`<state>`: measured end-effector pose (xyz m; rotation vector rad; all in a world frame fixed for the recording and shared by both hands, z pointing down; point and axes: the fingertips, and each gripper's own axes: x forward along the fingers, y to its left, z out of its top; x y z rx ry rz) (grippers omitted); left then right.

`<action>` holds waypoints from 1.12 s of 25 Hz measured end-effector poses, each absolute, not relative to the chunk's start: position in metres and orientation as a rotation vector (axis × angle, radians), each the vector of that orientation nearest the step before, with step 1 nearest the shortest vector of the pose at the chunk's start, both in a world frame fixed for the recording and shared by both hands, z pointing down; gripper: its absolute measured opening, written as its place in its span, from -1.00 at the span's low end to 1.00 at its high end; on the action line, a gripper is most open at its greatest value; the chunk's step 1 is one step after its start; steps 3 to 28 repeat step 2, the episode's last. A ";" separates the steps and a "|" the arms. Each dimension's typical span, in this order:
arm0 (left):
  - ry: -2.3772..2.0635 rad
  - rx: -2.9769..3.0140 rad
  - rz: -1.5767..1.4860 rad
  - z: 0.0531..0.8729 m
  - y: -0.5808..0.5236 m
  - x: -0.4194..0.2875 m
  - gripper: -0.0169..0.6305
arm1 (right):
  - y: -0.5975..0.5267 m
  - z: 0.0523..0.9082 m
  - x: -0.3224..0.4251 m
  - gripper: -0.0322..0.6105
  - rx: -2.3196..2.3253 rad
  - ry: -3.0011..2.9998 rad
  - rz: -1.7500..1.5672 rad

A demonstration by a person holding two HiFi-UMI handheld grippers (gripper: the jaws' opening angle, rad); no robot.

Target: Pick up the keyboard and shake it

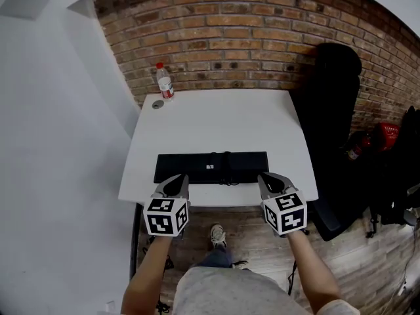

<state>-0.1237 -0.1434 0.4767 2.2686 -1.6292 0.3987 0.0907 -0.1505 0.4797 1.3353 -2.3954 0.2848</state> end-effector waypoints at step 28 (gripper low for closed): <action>-1.628 2.271 0.400 0.477 -0.144 -0.124 -0.97 | -0.151 0.480 0.089 -0.89 1.334 -2.397 0.282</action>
